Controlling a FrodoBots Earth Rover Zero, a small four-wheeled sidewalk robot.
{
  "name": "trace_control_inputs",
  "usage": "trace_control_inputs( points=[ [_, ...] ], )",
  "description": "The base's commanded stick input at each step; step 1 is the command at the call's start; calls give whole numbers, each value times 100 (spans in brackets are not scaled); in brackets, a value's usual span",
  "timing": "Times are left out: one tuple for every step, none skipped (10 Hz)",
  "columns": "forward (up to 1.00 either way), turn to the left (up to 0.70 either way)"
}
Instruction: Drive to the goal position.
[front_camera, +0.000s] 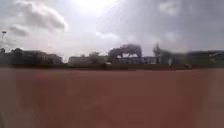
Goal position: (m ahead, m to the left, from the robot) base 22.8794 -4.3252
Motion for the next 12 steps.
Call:
trace_control_inputs(
  points=[
    [70,0],
    [70,0],
    [70,0],
    [70,0],
    [70,0],
    [70,0],
    [70,0],
    [70,0],
    [70,0],
    [70,0],
    [70,0],
    [70,0]
  ],
)
